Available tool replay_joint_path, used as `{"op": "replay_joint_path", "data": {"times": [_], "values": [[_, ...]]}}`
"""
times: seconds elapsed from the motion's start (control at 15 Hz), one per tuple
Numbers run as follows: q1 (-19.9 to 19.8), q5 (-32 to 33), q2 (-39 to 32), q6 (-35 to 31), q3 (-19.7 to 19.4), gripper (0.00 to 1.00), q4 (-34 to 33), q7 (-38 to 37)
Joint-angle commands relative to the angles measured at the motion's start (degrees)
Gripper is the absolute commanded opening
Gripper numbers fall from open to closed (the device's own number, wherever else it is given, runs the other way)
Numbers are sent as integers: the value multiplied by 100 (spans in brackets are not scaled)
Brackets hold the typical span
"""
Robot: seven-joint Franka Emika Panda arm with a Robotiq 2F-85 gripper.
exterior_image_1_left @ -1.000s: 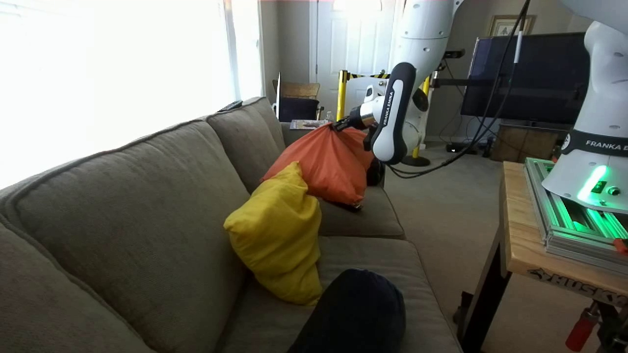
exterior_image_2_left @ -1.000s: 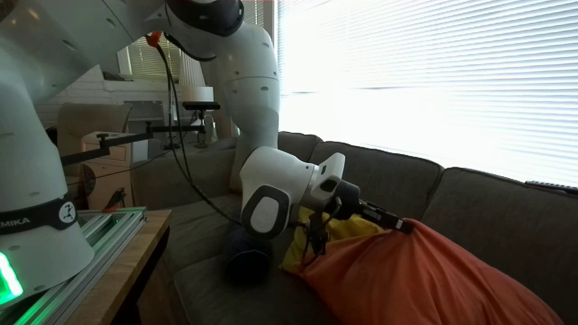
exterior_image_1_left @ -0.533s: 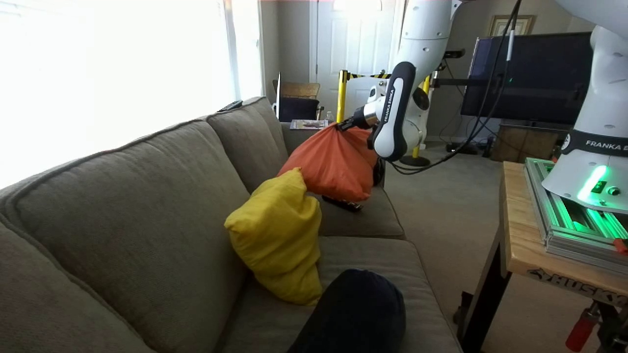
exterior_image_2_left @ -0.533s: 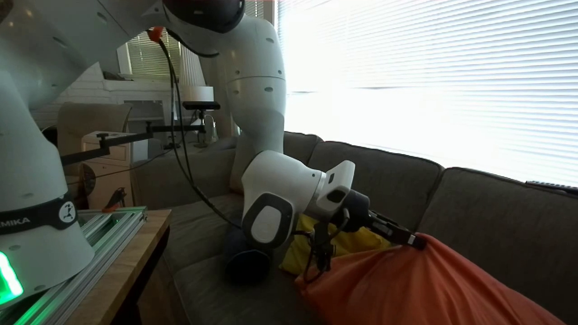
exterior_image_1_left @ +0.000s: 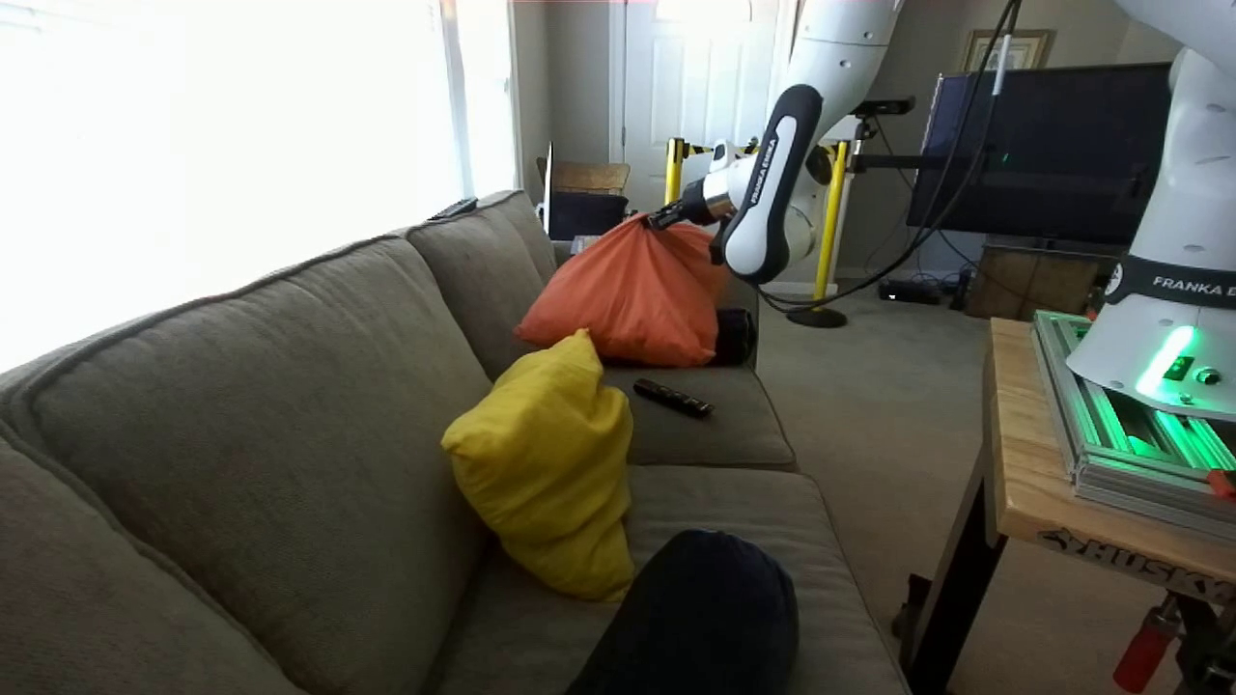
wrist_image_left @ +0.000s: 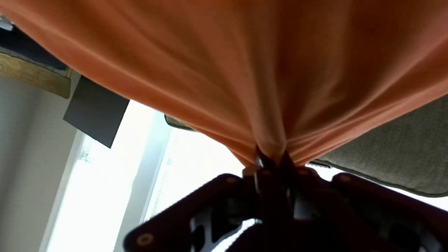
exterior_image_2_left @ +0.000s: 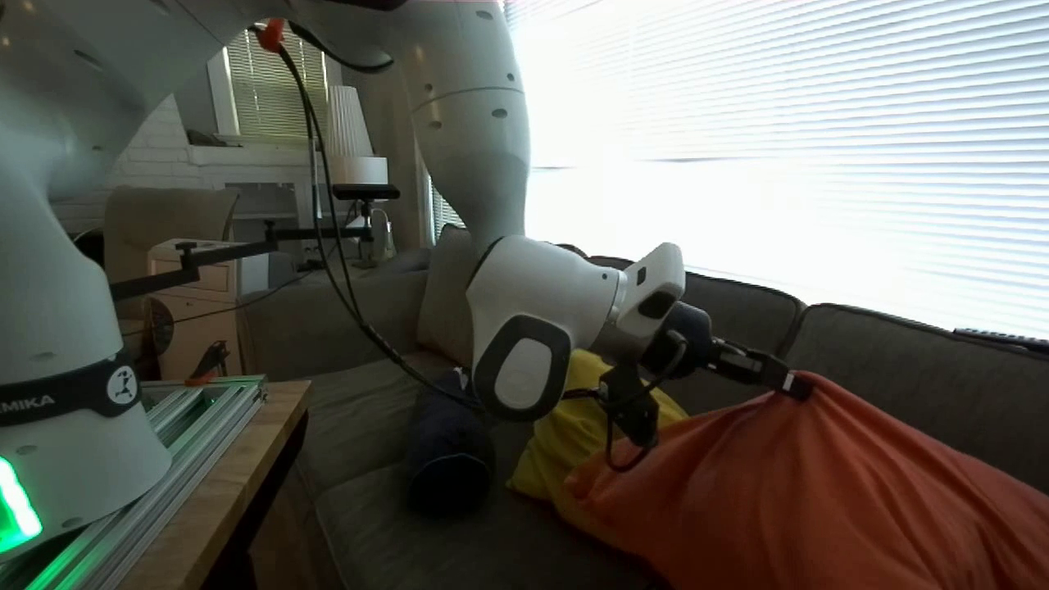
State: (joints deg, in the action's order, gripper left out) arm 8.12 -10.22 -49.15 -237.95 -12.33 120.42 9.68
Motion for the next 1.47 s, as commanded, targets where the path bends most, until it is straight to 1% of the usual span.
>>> {"op": "replay_joint_path", "data": {"times": [0.0,0.27,0.53,0.73,1.07,1.27,1.4], "values": [[-242,537,86,368,94,1,-564,339],[-497,950,-265,973,271,1,-1421,165],[-680,1154,-611,1448,400,1,-2179,121],[-757,1081,-1014,1902,443,1,-2848,84],[-921,1065,-1750,2858,554,1,-4028,-94],[-1014,1076,-2157,3534,663,1,-4730,-212],[-981,952,-2455,4046,655,1,-5158,-307]]}}
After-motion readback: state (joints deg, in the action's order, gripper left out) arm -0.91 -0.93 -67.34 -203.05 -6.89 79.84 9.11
